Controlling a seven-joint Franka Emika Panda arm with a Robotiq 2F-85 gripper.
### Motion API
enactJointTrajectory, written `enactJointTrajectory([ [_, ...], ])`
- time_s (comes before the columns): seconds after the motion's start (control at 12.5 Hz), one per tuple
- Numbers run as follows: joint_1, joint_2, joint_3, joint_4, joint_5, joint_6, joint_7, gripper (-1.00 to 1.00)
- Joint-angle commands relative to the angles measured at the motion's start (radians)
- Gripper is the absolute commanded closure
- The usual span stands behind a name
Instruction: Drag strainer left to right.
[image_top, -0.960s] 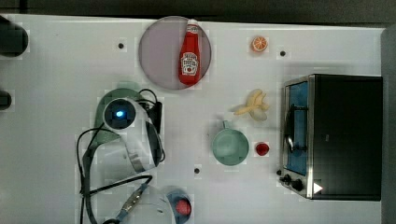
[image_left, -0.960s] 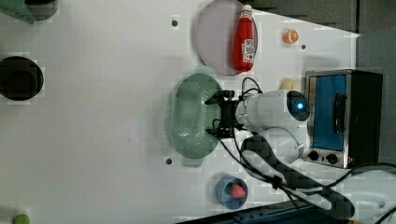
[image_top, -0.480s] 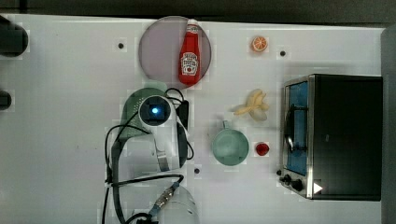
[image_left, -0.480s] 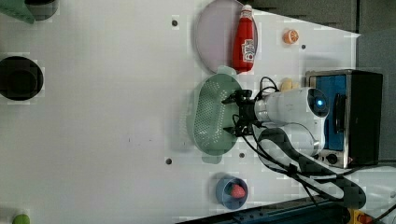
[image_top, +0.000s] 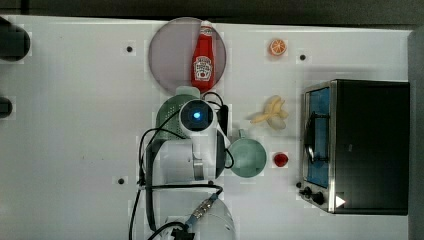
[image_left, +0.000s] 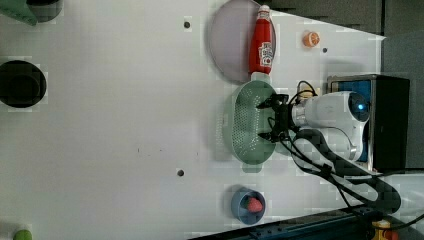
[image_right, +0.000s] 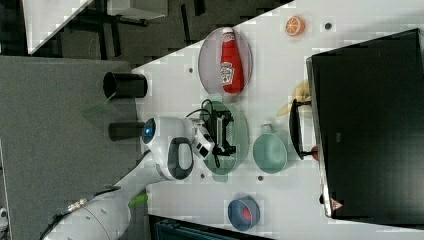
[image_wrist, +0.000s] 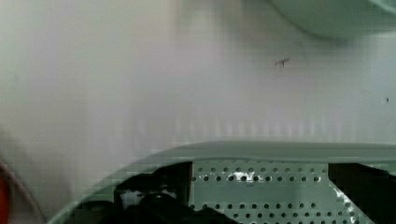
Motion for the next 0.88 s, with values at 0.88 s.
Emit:
enactJointTrajectory([
  [0.88,-0.009,-0.212,0.023,0.005,-0.014,-0.038,-0.457,-1.00],
])
